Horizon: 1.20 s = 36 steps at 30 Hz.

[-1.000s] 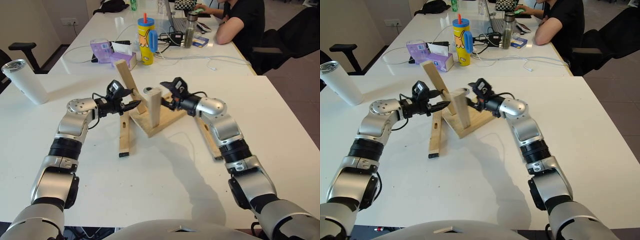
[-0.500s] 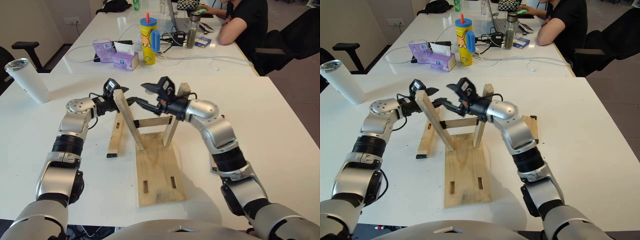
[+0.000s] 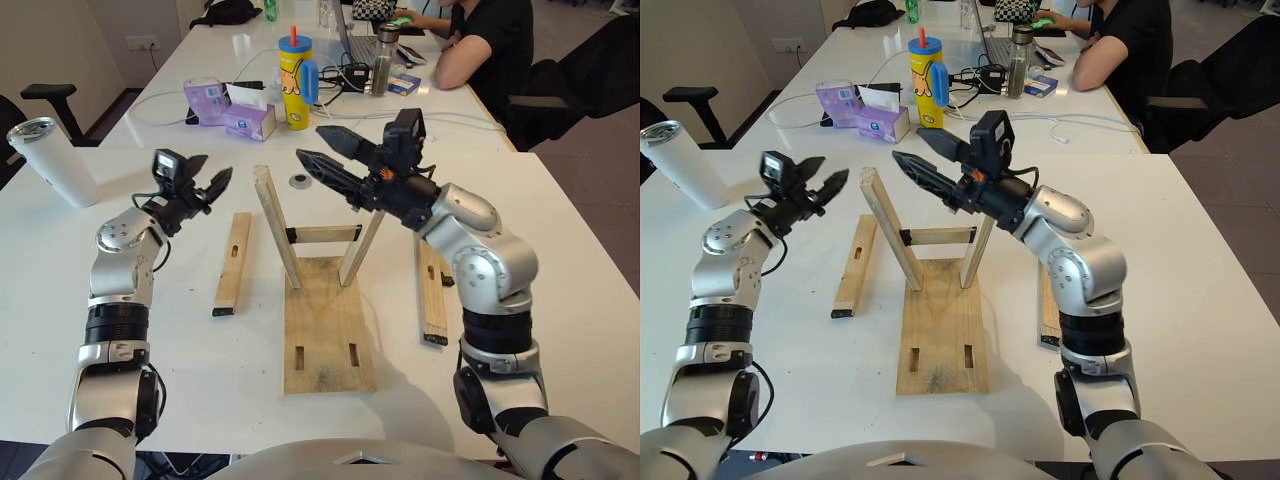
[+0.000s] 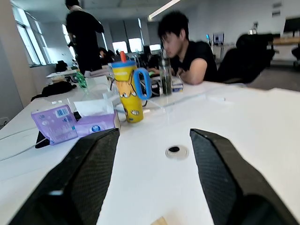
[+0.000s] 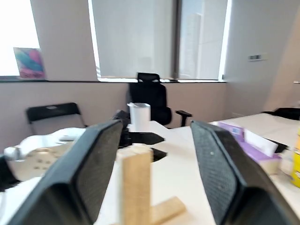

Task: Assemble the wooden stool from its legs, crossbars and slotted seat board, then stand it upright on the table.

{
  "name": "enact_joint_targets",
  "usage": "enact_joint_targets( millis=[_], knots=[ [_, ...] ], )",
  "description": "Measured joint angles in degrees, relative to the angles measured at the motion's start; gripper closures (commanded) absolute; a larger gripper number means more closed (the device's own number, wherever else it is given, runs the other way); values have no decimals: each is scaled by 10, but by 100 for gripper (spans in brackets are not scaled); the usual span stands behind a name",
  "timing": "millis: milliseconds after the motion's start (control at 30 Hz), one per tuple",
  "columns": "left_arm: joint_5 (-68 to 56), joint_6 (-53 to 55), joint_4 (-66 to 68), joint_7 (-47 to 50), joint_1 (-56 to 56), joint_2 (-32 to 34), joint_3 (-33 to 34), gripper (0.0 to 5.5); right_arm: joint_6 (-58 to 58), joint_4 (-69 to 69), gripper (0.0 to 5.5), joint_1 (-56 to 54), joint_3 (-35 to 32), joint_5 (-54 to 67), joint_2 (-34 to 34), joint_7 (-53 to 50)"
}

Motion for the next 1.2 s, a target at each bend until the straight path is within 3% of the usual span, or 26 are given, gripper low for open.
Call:
enact_joint_targets(
  millis=[100, 200, 333, 400, 633, 867, 1200],
  knots=[
    [-52, 48, -77, -4, 49, -7, 15, 271, 65, -33, 276, 45, 2, 74, -57, 63],
    [-130, 131, -191, -46, 133, -5, 12, 271, 78, -43, 276, 94, 36, 66, -133, 127],
    [-178, 199, -270, -61, 225, 13, 17, 271, -7, -34, 276, 163, 174, -76, -254, 219],
    [-178, 204, -274, -43, 228, 11, 22, 271, -76, 4, 276, 176, 240, -160, -275, 240],
    [-216, 226, -317, -13, 222, -6, 26, 271, -180, 94, 276, 162, 303, -247, -269, 278],
    [-238, 254, -391, 29, 266, -21, 24, 271, -250, 96, 276, 154, 326, -306, -268, 258],
    [-237, 251, -415, 76, 297, -41, 24, 271, -240, 240, 276, 73, 313, -363, -155, 61]
  ],
)
